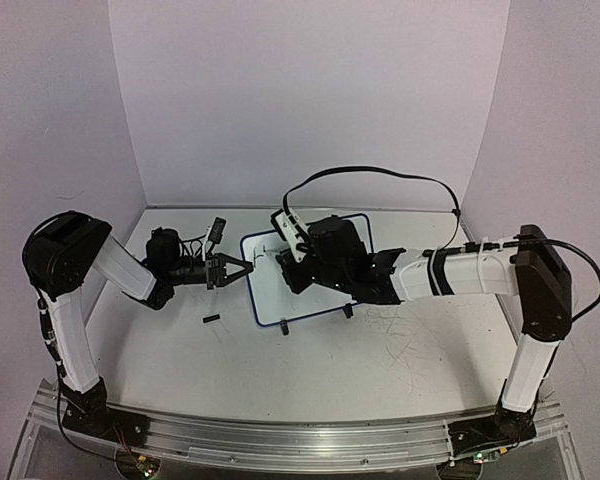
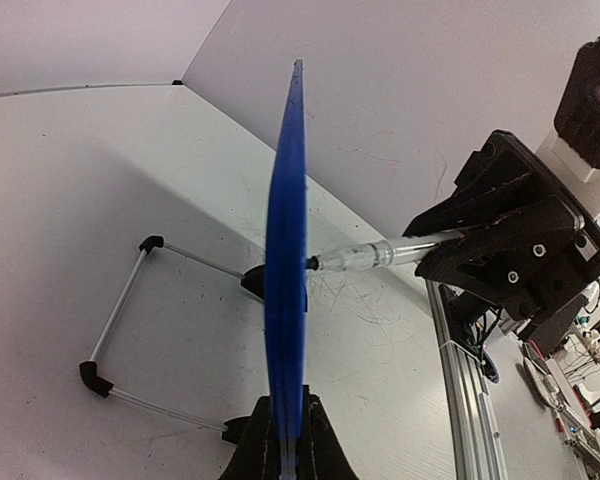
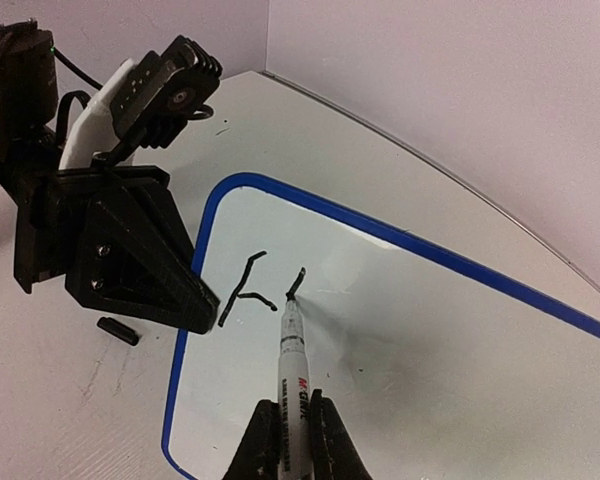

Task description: Write a sentence on the whiteboard

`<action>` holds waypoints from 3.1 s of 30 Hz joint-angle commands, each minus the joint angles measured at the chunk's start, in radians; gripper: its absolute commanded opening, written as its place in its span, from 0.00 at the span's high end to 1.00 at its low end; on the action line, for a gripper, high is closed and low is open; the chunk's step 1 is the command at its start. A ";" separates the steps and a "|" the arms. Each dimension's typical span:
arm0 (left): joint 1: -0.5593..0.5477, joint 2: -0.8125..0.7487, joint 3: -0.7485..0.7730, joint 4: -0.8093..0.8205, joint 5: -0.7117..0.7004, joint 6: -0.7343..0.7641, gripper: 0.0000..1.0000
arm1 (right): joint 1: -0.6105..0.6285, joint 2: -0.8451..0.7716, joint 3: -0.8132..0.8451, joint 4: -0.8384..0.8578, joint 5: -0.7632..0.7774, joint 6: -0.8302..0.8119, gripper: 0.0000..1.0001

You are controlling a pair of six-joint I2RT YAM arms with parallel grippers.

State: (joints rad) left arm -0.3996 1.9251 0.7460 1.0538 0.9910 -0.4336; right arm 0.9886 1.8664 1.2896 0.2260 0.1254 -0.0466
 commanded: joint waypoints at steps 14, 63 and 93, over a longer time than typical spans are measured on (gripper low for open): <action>-0.020 -0.006 0.004 -0.093 -0.020 0.064 1.00 | 0.016 0.015 -0.010 -0.012 -0.002 0.034 1.00; -0.021 -0.004 0.010 -0.101 -0.017 0.064 1.00 | 0.027 0.039 0.027 -0.019 0.069 0.022 1.00; -0.022 -0.007 0.003 -0.102 -0.023 0.070 1.00 | 0.017 -0.123 0.001 0.026 0.090 -0.063 1.00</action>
State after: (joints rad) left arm -0.4004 1.9175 0.7502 1.0286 0.9905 -0.4191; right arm 1.0134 1.8703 1.3252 0.2018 0.2189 -0.0505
